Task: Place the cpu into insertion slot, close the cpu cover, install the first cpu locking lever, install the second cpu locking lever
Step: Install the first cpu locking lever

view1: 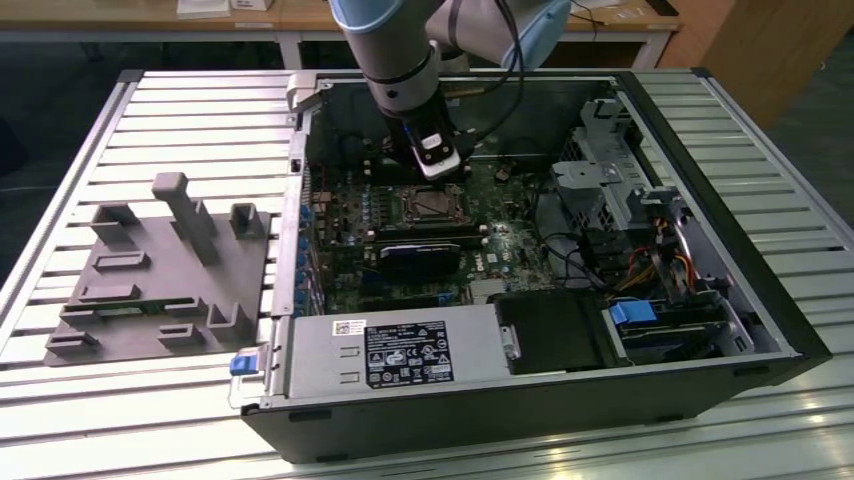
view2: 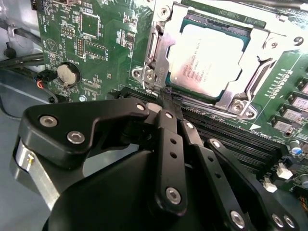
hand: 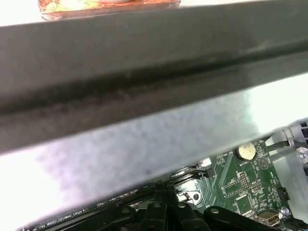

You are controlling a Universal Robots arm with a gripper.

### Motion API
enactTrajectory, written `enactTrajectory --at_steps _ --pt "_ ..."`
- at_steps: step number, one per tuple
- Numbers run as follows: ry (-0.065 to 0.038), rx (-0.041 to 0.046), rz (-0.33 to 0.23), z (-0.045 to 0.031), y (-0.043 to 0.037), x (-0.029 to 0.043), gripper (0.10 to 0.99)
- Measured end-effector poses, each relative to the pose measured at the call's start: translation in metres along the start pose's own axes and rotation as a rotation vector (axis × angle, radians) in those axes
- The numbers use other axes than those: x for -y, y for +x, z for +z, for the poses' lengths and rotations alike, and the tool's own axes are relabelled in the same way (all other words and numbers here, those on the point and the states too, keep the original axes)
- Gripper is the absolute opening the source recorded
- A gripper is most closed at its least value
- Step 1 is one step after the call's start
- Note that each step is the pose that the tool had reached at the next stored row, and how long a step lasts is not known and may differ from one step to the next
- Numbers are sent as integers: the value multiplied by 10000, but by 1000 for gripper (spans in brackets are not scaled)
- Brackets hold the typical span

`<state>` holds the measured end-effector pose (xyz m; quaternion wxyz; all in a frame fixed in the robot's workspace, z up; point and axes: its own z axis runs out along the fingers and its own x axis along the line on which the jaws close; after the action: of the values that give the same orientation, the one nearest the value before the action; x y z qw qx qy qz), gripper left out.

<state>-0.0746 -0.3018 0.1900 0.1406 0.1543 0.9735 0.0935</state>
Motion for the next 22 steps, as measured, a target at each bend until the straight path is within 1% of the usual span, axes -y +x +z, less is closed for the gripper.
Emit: enactTrajectory --at_steps 4,9,13,18,19,22 --pt "1 0 0 -44 -12 -11 102" --pt "1 0 0 -137 -36 -33 102" --pt "1 0 0 -189 -49 -46 102" --pt "1 0 0 -273 -71 -66 102" --pt "1 0 0 -285 -74 -68 102" --pt "0 0 0 -287 -75 -69 102"
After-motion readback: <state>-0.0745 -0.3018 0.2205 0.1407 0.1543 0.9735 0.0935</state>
